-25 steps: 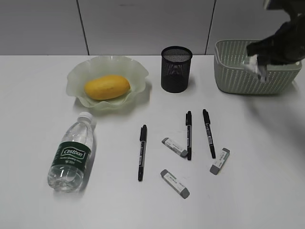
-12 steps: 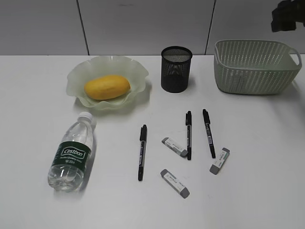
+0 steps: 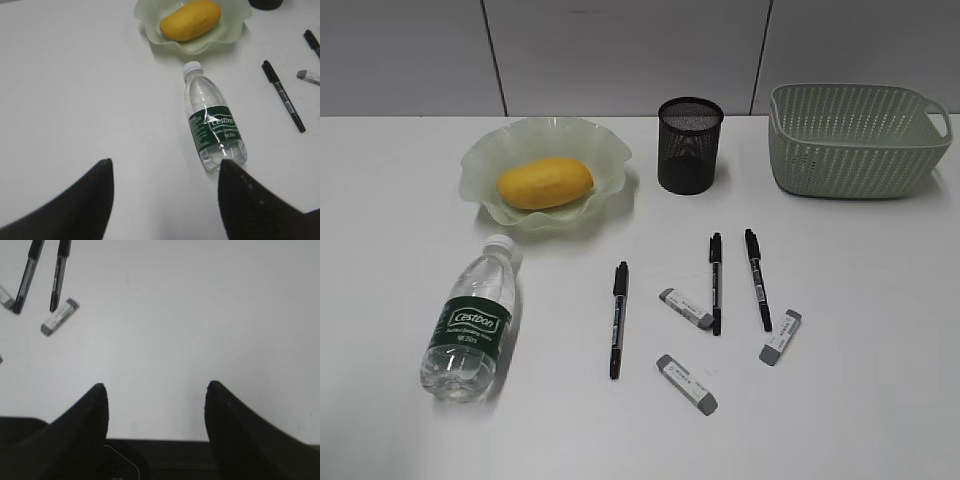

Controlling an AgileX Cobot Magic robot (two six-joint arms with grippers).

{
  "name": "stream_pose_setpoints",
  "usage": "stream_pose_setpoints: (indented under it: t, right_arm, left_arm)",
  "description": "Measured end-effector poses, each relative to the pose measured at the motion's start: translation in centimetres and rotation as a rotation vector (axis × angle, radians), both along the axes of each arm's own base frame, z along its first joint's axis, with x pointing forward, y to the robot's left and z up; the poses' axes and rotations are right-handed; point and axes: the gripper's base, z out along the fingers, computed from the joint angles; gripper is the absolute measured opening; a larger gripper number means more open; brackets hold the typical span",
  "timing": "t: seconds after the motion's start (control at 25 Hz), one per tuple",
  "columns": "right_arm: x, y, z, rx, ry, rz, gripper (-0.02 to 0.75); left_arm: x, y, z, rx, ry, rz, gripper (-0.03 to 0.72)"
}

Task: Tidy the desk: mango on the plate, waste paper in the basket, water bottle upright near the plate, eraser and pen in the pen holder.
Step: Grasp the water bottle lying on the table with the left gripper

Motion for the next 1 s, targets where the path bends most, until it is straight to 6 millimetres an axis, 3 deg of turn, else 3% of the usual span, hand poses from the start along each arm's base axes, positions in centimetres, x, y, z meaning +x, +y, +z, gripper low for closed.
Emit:
stream_pose_setpoints:
  t: [0.08,0.2,0.36,0.64,0.8,1.0]
  right_arm:
    - [-4.0,-0.2,-0.1,0.001,-0.046,0.009,0.486]
    - [-8.8,-0.5,-0.5,0.001,-0.156,0.018,0.486]
    - [-12.5,-0.8,-1.8,0.001,-0.309,0.027,0.486]
    - [-12.3,-0.4,-2.8,-0.003,-0.313,0.087,0.484]
    - [-12.0,-0.3,-2.7,-0.003,-0.343,0.088,0.484]
    - [-11.9,-0.3,-2.7,-0.004,-0.352,0.089,0.484]
  left_arm:
    - [3.3,-1.5,-0.3,0.007,0.070,-0.010,0.486]
    - [8.6,-4.1,-2.1,0.002,0.211,-0.013,0.508]
    - [14.2,-6.7,-4.7,0.010,0.310,-0.012,0.594]
    - [21.6,-10.0,-10.5,0.012,0.485,0.023,0.616]
    - [23.9,-11.1,-14.0,0.008,0.587,0.065,0.616]
    - [25.3,-12.0,-17.7,0.019,0.683,0.088,0.610]
